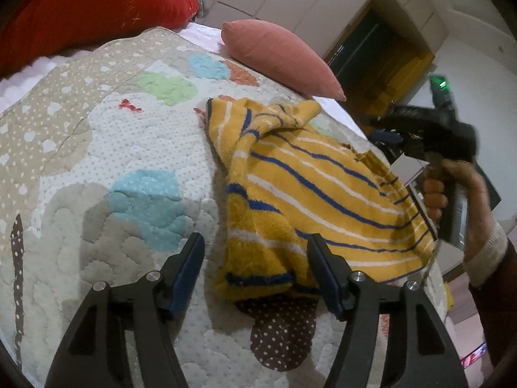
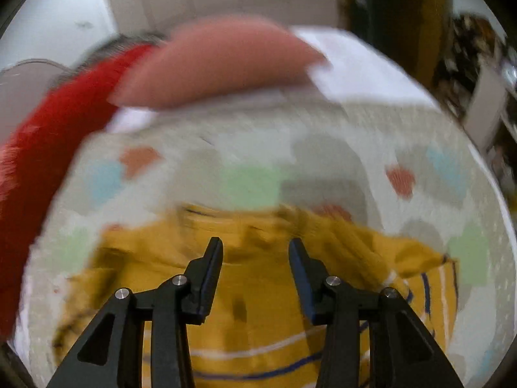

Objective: Fold small clothes

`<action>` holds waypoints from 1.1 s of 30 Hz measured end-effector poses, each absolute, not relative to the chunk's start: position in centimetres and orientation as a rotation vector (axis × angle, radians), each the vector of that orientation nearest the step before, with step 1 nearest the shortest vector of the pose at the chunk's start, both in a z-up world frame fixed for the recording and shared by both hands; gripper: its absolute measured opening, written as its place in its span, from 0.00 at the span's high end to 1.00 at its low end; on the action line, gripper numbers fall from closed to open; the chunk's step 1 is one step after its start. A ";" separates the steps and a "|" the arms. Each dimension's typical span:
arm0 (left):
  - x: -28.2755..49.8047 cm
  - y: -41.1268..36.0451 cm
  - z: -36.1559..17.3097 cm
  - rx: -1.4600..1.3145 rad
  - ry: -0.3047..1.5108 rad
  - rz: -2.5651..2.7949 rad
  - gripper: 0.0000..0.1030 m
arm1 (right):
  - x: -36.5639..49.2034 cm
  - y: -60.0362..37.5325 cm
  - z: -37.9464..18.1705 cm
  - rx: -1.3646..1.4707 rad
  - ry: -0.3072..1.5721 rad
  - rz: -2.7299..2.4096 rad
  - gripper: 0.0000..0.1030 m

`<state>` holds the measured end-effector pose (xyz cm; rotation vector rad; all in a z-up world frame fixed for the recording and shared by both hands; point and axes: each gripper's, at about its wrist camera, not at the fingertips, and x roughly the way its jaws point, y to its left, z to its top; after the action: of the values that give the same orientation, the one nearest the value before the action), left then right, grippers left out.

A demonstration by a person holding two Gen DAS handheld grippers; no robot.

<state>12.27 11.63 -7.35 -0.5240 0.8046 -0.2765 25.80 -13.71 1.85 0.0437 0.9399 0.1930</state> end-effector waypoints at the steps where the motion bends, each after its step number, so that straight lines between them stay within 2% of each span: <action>1: 12.2 11.7 -7.3 -0.533 0.799 -0.282 0.37 | 24.9 -12.0 2.2 0.030 0.962 0.266 0.55; 7: 11.6 12.4 -7.2 -0.576 0.775 -0.305 0.37 | 23.5 -1.1 -1.3 -0.252 1.102 0.438 0.56; 10: 11.0 12.7 -7.0 -0.593 0.764 -0.310 0.37 | 25.2 3.5 -3.6 -0.270 1.170 0.485 0.56; 12: 10.6 12.9 -7.0 -0.607 0.757 -0.313 0.37 | 26.3 6.2 -5.1 -0.271 1.212 0.490 0.54; 14: 10.3 13.2 -6.9 -0.617 0.754 -0.316 0.37 | 27.1 7.8 -6.0 -0.257 1.245 0.485 0.47; 19: 9.9 13.7 -6.8 -0.650 0.750 -0.323 0.37 | 27.2 5.7 -3.9 -0.144 1.243 0.451 0.47; 25: 9.2 14.8 -6.7 -0.725 0.738 -0.340 0.37 | 25.0 4.8 -2.5 -0.176 1.281 0.450 0.47; 27: 9.2 15.2 -6.8 -0.736 0.739 -0.341 0.37 | 24.0 5.2 -2.9 -0.191 1.311 0.460 0.44; 33: 8.9 15.7 -6.9 -0.769 0.737 -0.355 0.37 | 22.6 8.1 -4.9 -0.349 1.333 0.431 0.25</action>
<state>8.88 15.70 -6.87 -0.7694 0.7374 -0.3546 22.62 8.13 -4.88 -0.3486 1.3334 0.4310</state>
